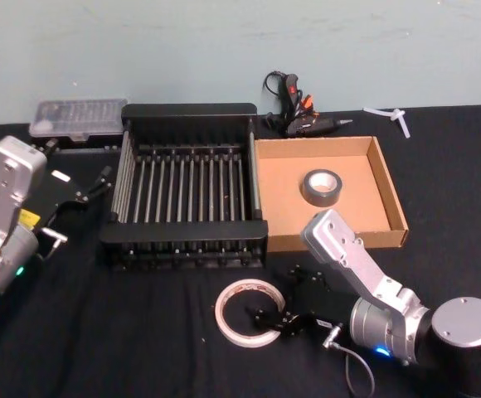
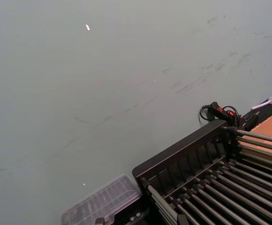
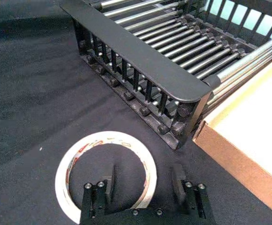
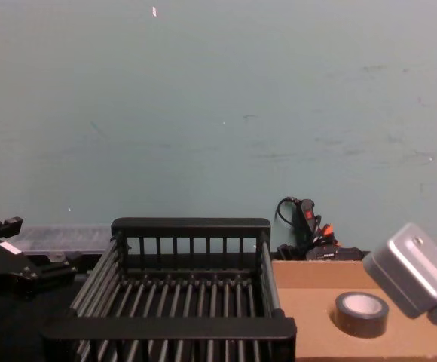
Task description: Pick up the white tape and place it into the black box , Pick up the silver tape and place it into the brown box.
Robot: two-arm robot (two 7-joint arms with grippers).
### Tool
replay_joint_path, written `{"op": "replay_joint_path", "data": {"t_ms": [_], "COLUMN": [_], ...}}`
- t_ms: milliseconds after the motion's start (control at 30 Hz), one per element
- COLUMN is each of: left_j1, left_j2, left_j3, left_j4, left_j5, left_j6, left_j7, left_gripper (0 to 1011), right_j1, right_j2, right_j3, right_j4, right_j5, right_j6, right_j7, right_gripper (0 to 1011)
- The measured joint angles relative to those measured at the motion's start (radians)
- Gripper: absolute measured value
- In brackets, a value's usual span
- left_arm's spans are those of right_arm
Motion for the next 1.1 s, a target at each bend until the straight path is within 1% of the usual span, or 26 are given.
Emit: {"op": "replay_joint_path", "data": {"t_ms": [67, 133, 233, 267, 333, 367, 400, 433, 467, 500, 600, 633, 667, 700, 800, 1100], "left_j1": [0.000, 0.000, 0.000, 0.000, 0.000, 0.000, 0.000, 0.000, 0.000, 0.000, 0.000, 0.000, 0.000, 0.000, 0.000, 0.000], "left_j2": [0.000, 0.000, 0.000, 0.000, 0.000, 0.000, 0.000, 0.000, 0.000, 0.000, 0.000, 0.000, 0.000, 0.000, 0.000, 0.000], "left_j3": [0.000, 0.000, 0.000, 0.000, 0.000, 0.000, 0.000, 0.000, 0.000, 0.000, 0.000, 0.000, 0.000, 0.000, 0.000, 0.000], "left_j4": [0.000, 0.000, 0.000, 0.000, 0.000, 0.000, 0.000, 0.000, 0.000, 0.000, 0.000, 0.000, 0.000, 0.000, 0.000, 0.000], "left_j5": [0.000, 0.000, 0.000, 0.000, 0.000, 0.000, 0.000, 0.000, 0.000, 0.000, 0.000, 0.000, 0.000, 0.000, 0.000, 0.000], "left_j6": [0.000, 0.000, 0.000, 0.000, 0.000, 0.000, 0.000, 0.000, 0.000, 0.000, 0.000, 0.000, 0.000, 0.000, 0.000, 0.000], "left_j7": [0.000, 0.000, 0.000, 0.000, 0.000, 0.000, 0.000, 0.000, 0.000, 0.000, 0.000, 0.000, 0.000, 0.000, 0.000, 0.000], "left_gripper": [1001, 1001, 1001, 1001, 1001, 1001, 1001, 1001, 1001, 1001, 1001, 1001, 1001, 1001, 1001, 1001], "right_j1": [0.000, 0.000, 0.000, 0.000, 0.000, 0.000, 0.000, 0.000, 0.000, 0.000, 0.000, 0.000, 0.000, 0.000, 0.000, 0.000], "right_j2": [0.000, 0.000, 0.000, 0.000, 0.000, 0.000, 0.000, 0.000, 0.000, 0.000, 0.000, 0.000, 0.000, 0.000, 0.000, 0.000], "right_j3": [0.000, 0.000, 0.000, 0.000, 0.000, 0.000, 0.000, 0.000, 0.000, 0.000, 0.000, 0.000, 0.000, 0.000, 0.000, 0.000], "right_j4": [0.000, 0.000, 0.000, 0.000, 0.000, 0.000, 0.000, 0.000, 0.000, 0.000, 0.000, 0.000, 0.000, 0.000, 0.000, 0.000], "right_j5": [0.000, 0.000, 0.001, 0.001, 0.001, 0.001, 0.001, 0.001, 0.001, 0.001, 0.002, 0.002, 0.002, 0.002, 0.002, 0.002], "right_j6": [0.000, 0.000, 0.000, 0.000, 0.000, 0.000, 0.000, 0.000, 0.000, 0.000, 0.000, 0.000, 0.000, 0.000, 0.000, 0.000], "right_j7": [0.000, 0.000, 0.001, 0.001, 0.001, 0.001, 0.001, 0.001, 0.001, 0.001, 0.001, 0.001, 0.001, 0.001, 0.001, 0.001], "right_gripper": [786, 706, 626, 567, 530, 471, 443, 383, 383, 340, 277, 218, 199, 144, 109, 100]}}
